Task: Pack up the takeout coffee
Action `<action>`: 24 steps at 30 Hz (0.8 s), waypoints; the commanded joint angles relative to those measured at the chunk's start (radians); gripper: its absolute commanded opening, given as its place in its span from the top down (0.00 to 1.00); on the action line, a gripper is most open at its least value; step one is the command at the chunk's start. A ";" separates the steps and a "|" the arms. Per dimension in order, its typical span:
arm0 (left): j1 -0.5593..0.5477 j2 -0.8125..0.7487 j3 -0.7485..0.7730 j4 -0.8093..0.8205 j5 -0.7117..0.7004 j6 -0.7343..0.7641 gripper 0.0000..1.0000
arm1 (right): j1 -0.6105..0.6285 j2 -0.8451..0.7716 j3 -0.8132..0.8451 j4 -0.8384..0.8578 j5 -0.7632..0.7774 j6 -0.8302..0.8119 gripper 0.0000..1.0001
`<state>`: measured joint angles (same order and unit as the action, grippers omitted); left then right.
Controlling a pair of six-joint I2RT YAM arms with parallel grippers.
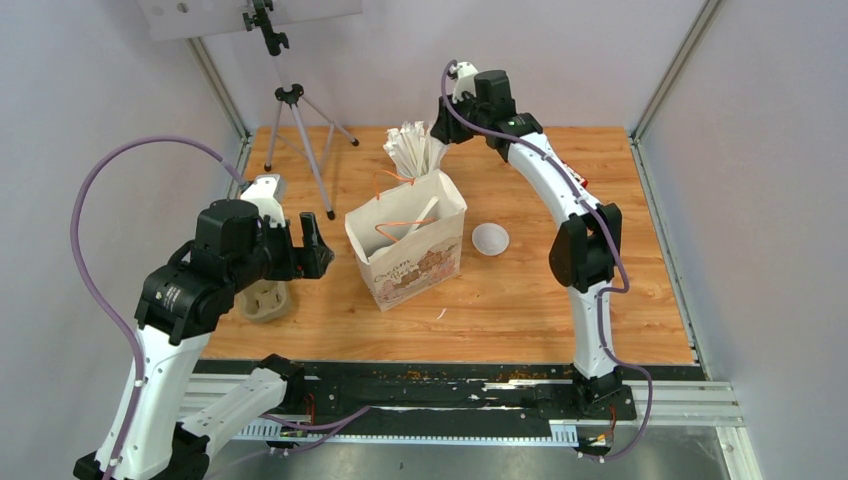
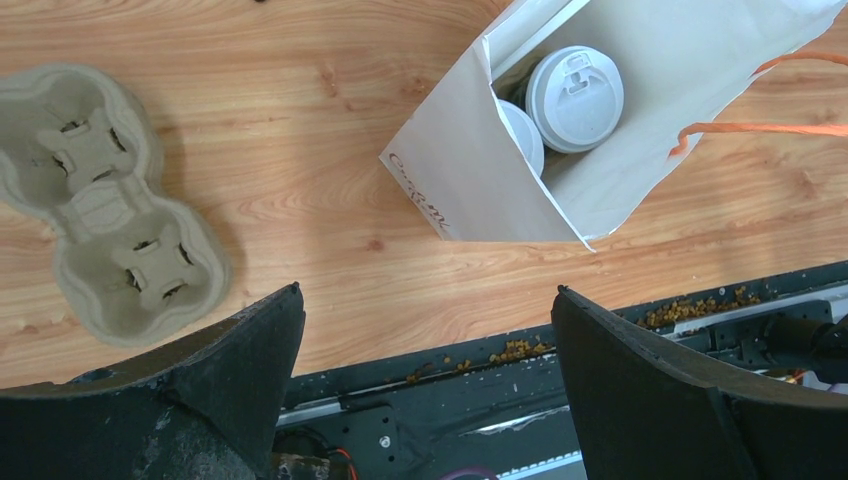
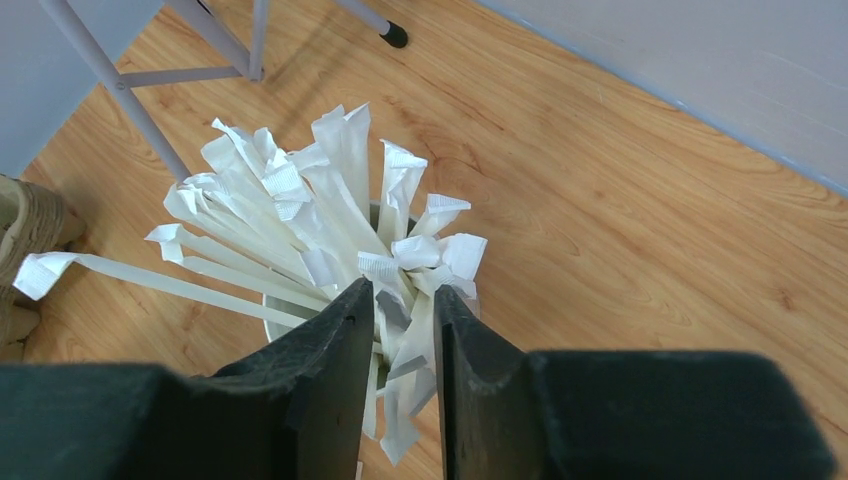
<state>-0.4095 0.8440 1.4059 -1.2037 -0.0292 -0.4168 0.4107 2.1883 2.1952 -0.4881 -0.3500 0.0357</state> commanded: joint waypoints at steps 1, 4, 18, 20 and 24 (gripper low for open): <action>0.006 -0.010 0.000 0.003 -0.014 0.009 0.00 | -0.006 0.005 0.050 0.039 -0.012 0.008 0.75; 0.006 -0.010 -0.001 0.002 -0.014 0.010 0.00 | -0.006 -0.006 0.043 0.049 -0.005 0.006 0.85; 0.006 -0.008 -0.013 0.016 -0.005 0.004 0.00 | -0.006 -0.051 0.119 0.026 0.004 -0.005 1.00; 0.006 -0.009 -0.016 0.015 -0.004 0.003 0.00 | -0.006 -0.061 0.122 0.026 0.002 -0.005 1.00; 0.006 -0.014 -0.015 0.016 -0.003 0.003 0.00 | -0.006 -0.082 0.121 0.013 0.011 -0.005 1.00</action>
<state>-0.4095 0.8406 1.3937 -1.2034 -0.0345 -0.4164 0.4103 2.1815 2.2730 -0.4900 -0.3481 0.0387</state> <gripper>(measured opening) 0.998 0.010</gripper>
